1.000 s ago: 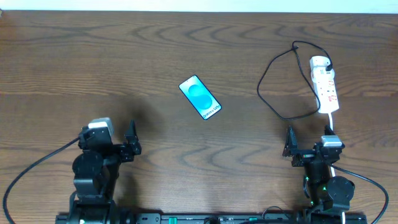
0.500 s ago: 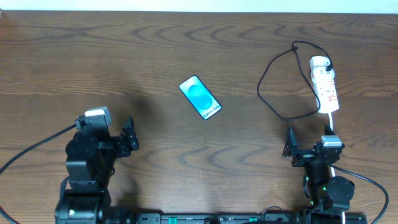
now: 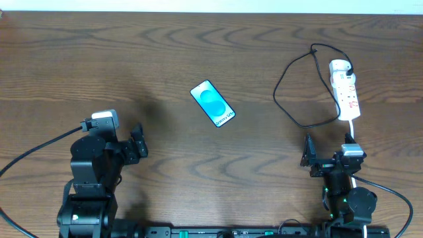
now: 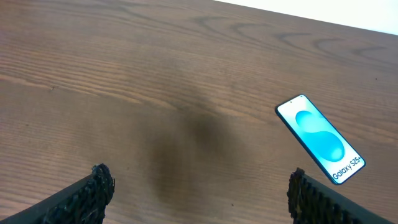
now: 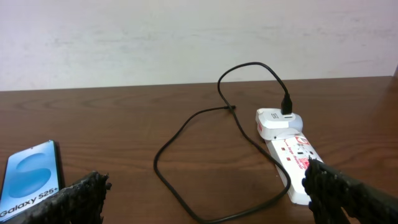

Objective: Plug charger to phone and switch on socket
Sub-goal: 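Raise the left arm and move its gripper toward the phone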

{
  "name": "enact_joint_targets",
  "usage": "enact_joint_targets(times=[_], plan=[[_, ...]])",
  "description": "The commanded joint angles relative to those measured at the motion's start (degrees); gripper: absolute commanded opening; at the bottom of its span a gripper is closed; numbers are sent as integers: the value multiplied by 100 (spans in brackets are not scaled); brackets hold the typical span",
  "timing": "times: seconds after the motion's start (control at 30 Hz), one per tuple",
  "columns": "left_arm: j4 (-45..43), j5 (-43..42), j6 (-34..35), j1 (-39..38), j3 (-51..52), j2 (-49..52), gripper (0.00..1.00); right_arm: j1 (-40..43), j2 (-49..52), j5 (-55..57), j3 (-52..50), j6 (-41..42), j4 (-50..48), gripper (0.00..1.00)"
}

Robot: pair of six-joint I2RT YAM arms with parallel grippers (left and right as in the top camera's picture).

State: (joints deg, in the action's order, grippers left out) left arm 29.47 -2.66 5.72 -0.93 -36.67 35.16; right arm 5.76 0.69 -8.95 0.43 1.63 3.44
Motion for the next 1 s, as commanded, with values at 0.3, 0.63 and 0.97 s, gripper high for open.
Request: enact_joint_targets(times=[0.3, 0.63, 0.97], plan=[[20, 17, -76, -7, -284, 256, 91, 15, -37, 44, -11, -105, 22, 99], [616, 13, -70, -7, -1294, 1539, 91, 15, -37, 44, -11, -105, 22, 99], [1058, -444, -42, -17, -2153, 2203, 91, 15, -37, 44, -11, -105, 22, 99]])
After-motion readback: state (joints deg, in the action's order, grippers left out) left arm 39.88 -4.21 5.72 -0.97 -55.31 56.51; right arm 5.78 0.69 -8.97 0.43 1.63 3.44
